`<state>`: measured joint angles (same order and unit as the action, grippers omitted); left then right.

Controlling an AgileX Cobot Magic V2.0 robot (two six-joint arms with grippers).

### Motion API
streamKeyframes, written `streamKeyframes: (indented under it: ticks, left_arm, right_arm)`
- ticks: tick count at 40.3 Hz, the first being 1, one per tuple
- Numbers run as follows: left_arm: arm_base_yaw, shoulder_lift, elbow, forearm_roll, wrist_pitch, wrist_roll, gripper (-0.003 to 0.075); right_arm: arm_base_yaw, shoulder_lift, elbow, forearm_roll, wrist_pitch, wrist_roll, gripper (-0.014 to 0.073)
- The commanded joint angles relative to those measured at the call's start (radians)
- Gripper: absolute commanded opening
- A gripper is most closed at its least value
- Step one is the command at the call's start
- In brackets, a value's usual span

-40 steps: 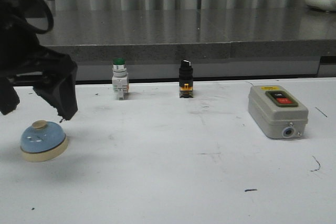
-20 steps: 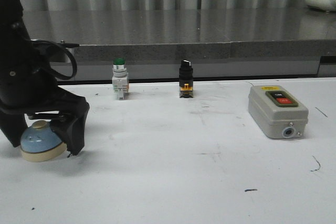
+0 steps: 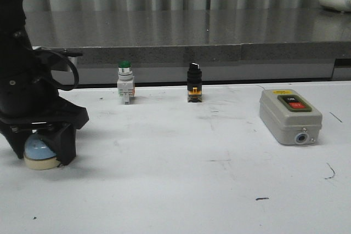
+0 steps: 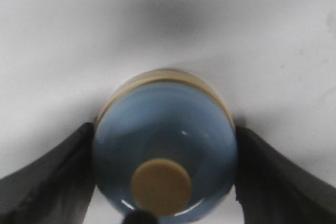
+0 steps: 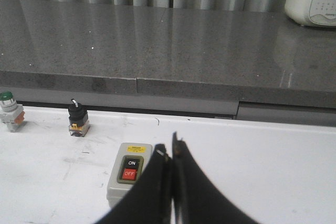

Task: Place and press bell with both arms
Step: 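Carry the bell with the left gripper toward the table centre, set down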

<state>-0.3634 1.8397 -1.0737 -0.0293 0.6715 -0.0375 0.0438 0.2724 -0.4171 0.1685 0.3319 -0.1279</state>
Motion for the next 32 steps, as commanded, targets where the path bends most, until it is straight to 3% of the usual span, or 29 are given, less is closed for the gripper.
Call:
streamKeyframes:
  ticks: [1,11,23,32]
  left_arm:
    - [-0.01,-0.043,-0.043,-0.007,0.004,0.001,0.0169]
    - [-0.086,-0.035,-0.225,-0.005,0.114,0.038,0.0155]
    - [-0.206,0.127,-0.513,-0.005,0.201,0.038,0.0155]
    - [-0.243,0.211,-0.576,-0.003,0.199,0.038,0.016]
  right_arm:
    - [-0.002,0.016,-0.038,0.006,-0.068,-0.006,-0.0059]
    - [-0.002,0.016,-0.038,0.006,-0.068,-0.006,-0.0059]
    - [-0.002,0.016,-0.038,0.006,-0.068,-0.006,-0.0059]
    - [-0.002,0.016,-0.038,0.006,-0.068,-0.006,-0.0059]
